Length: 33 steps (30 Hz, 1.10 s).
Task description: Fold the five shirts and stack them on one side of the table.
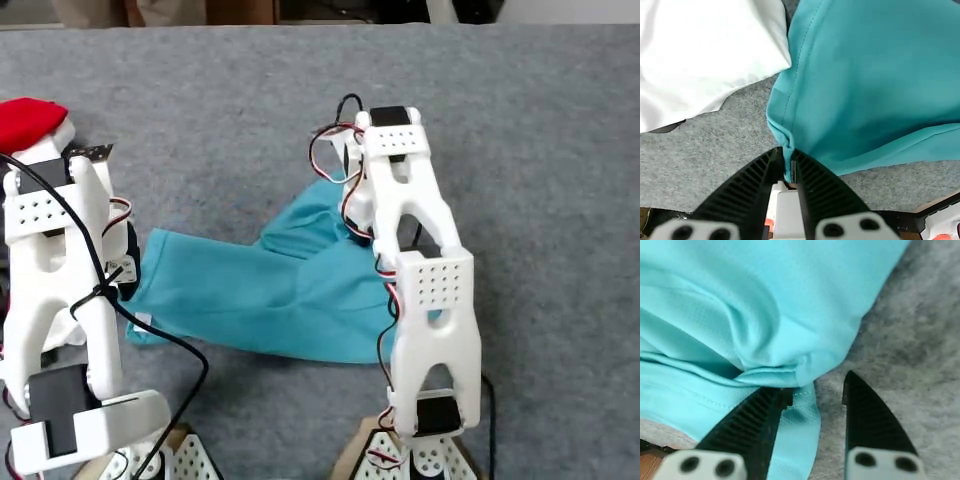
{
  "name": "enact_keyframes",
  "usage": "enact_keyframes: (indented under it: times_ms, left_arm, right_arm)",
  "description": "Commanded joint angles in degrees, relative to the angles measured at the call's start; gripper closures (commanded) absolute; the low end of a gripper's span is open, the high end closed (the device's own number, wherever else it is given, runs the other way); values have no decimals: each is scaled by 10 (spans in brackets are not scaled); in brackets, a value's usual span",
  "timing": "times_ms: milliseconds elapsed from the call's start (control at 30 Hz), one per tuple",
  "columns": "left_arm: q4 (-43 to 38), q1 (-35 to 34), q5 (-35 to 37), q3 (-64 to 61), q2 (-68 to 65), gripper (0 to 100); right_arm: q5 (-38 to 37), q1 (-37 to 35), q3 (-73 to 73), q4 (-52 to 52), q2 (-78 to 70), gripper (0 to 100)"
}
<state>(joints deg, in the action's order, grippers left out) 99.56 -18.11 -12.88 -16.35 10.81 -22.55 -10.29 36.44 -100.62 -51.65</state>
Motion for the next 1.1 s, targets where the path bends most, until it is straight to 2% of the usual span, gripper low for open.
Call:
enact_keyframes:
  times_ms: [0, 100, 233, 467, 667, 933, 1067]
  left_arm:
    - [-4, -4, 4, 1, 22, 981]
    - [-4, -4, 4, 1, 22, 981]
    - [-4, -4, 4, 1, 22, 981]
    - [-4, -4, 4, 1, 22, 981]
    - [-4, -5, 4, 4, 24, 981]
    - [-1, -6, 5, 21, 27, 981]
    - [-1, -4, 39, 73, 27, 981]
  right_arm:
    - [-5, 11, -29, 7, -4, 832]
    - [-5, 11, -38, 18, -4, 850]
    - [-5, 11, -38, 18, -4, 944]
    - [-4, 11, -29, 13, 3, 975]
    - [1, 12, 36, -16, 39, 994]
    - [22, 20, 32, -18, 217, 994]
    - [22, 37, 32, -17, 329, 994]
